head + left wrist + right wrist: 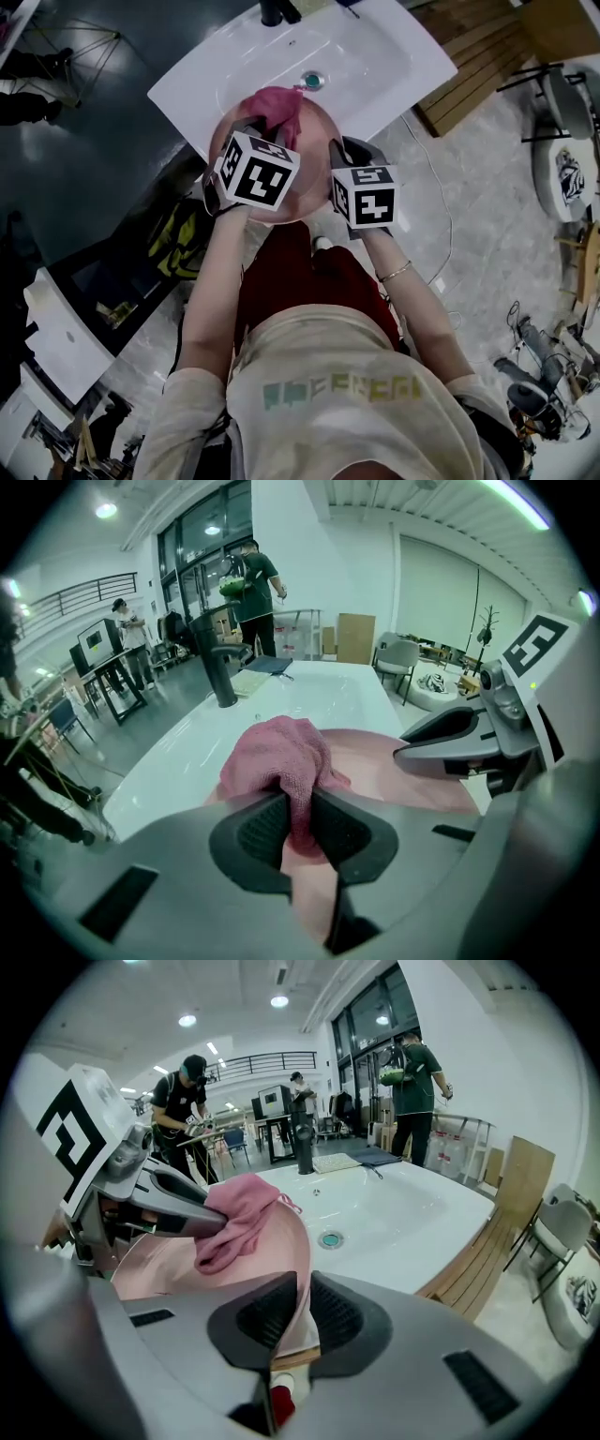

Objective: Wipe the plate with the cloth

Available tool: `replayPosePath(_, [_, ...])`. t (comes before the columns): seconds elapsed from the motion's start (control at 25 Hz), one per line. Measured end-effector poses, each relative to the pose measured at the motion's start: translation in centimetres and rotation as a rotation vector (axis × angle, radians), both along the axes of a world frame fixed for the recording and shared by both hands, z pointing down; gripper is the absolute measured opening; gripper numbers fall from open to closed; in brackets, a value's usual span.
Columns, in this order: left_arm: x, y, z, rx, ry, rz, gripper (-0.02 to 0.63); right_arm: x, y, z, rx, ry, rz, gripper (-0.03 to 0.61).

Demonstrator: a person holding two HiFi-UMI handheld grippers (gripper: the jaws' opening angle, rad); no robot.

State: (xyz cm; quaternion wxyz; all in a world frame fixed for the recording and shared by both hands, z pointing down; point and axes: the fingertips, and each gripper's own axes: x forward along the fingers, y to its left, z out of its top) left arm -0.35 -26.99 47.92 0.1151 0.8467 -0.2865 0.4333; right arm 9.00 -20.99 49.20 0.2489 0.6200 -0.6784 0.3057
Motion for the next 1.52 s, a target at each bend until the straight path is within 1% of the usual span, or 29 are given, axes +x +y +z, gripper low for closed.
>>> replayPosePath(0.4, [-5.8,0.0,-0.4,0.076,-0.170,-0.087,0.068,-0.2,0.5,-0.3,0.013,0.005,-0.017,0.066])
replayPosePath(0.52, [-7.5,-0.1,-0.9,0.104,-0.186,-0.114,0.067,-0.3,0.7,-0.3,0.014,-0.003,-0.015,0.067])
replayPosePath(0.64, [-8.1,0.0,-2.2,0.117,-0.146,-0.151,0.069,-0.2,0.7,-0.3,0.015,-0.012,-0.011,0.066])
replayPosePath(0.76, [-6.8,0.9,-3.6,0.091,-0.050,-0.165,0.068,0.0,0.8,-0.4,0.019,-0.020,-0.007,0.066])
replayPosePath(0.92, [-2.8,3.0,-4.6,0.010,0.088,-0.112,0.067,0.2,0.9,-0.3,0.025,-0.028,-0.005,0.066])
replayPosePath(1.0, [-0.5,4.2,-4.4,-0.027,0.122,-0.071,0.067,0.3,1.1,-0.3,0.027,-0.030,-0.003,0.066])
replayPosePath(1.12, [2.3,5.7,-3.7,-0.073,0.133,-0.010,0.067,0.4,1.1,-0.4,0.030,-0.033,0.000,0.066])
replayPosePath(1.24, [4.3,6.6,-2.7,-0.120,0.140,0.029,0.069,0.5,1.0,-0.4,0.029,-0.030,0.000,0.066])
replayPosePath(1.36, [5.2,7.2,-1.4,-0.146,0.124,0.056,0.067,0.3,1.0,-0.4,0.026,-0.032,-0.001,0.066])
replayPosePath(1.52, [5.0,7.3,0.1,-0.143,0.088,0.075,0.067,0.1,0.9,-0.3,0.020,-0.033,-0.007,0.066])
